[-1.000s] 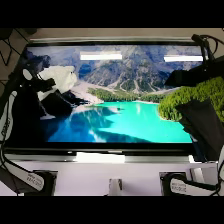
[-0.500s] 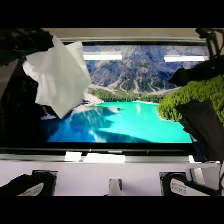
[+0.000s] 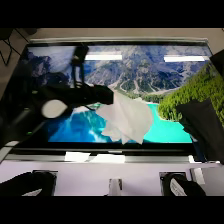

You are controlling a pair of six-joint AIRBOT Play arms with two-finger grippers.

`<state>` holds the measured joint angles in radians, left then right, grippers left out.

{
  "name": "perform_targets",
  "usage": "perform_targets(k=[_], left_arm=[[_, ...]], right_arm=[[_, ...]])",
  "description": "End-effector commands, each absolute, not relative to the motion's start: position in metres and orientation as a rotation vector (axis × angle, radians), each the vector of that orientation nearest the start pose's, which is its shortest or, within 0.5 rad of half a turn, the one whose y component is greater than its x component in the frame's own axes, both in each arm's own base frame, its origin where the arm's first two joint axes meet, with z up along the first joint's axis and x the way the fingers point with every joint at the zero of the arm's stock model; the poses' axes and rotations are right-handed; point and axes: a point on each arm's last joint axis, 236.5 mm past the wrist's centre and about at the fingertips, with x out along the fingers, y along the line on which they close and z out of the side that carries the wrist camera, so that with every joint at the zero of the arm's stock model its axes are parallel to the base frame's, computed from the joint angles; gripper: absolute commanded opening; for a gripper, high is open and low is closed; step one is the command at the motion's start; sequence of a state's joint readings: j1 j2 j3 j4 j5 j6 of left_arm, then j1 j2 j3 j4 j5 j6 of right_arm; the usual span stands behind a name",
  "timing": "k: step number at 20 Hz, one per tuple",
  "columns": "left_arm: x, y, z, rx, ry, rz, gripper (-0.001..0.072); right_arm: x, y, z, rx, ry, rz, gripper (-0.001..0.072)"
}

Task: Fold the shirts.

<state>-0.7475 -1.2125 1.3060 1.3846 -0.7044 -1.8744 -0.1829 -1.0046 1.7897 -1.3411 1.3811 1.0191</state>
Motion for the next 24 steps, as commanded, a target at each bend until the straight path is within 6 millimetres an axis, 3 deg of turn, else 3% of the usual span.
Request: perform_targets(k=[1, 2, 3, 4, 6, 8, 10, 11, 12, 15, 17, 19, 22, 23, 24], left_arm=[[0.32, -0.391, 0.094, -0.352, 1.001, -0.685, 0.0602], [0.323, -0.386, 0.095, -0.331, 1.009, -0.682, 0.072], [0.33, -0.372, 0.098, -0.28, 1.009, -0.673, 0.072], [0.339, -0.347, 0.098, -0.203, 1.021, -0.641, 0.072], [0.355, -0.275, 0.089, -0.058, 1.109, -0.501, 0.072], [0.348, -0.212, 0.066, 0.006, 1.274, -0.401, 0.072], [0.328, -0.18, 0.037, -0.021, 1.421, -0.335, 0.072], [0.317, -0.182, 0.023, -0.057, 1.471, -0.342, 0.072], [0.306, -0.197, 0.01, -0.123, 1.504, -0.377, 0.072], [0.288, -0.261, -0.011, -0.332, 1.48, -0.509, 0.0719], [0.28, -0.288, -0.022, -0.383, 1.469, -0.539, 0.0718], [0.269, -0.305, -0.035, -0.382, 1.504, -0.558, 0.0718], [0.269, -0.313, -0.05, -0.375, 1.515, -0.55, 0.0704], [0.272, -0.313, -0.053, -0.379, 1.509, -0.543, 0.0613], [0.276, -0.314, -0.056, -0.384, 1.497, -0.536, 0.0567]], right_arm=[[0.333, -0.017, 0.345, -0.462, 0.569, 0.177, 0.065], [0.332, -0.016, 0.329, -0.451, 0.631, 0.2, 0.0651], [0.33, -0.015, 0.31, -0.421, 0.707, 0.223, 0.0652], [0.324, -0.012, 0.286, -0.398, 0.806, 0.264, 0.0652], [0.321, -0.009, 0.24, -0.364, 0.958, 0.331, 0.066], [0.327, -0.005, 0.197, -0.314, 1.04, 0.374, 0.0662], [0.327, 0.004, 0.151, -0.248, 1.121, 0.427, 0.0662], [0.323, 0.007, 0.127, -0.221, 1.171, 0.445, 0.0662], [0.316, 0.008, 0.102, -0.2, 1.228, 0.463, 0.066], [0.282, 0.014, 0.04, -0.141, 1.39, 0.515, 0.0659], [0.26, 0.018, 0.01, -0.109, 1.472, 0.541, 0.066], [0.24, 0.023, -0.013, -0.077, 1.538, 0.561, 0.0661], [0.226, 0.037, -0.035, 0.0, 1.559, 0.589, 0.0673], [0.223, 0.039, -0.041, 0.01, 1.565, 0.587, 0.0675], [0.219, 0.039, -0.048, 0.013, 1.573, 0.583, 0.069]])
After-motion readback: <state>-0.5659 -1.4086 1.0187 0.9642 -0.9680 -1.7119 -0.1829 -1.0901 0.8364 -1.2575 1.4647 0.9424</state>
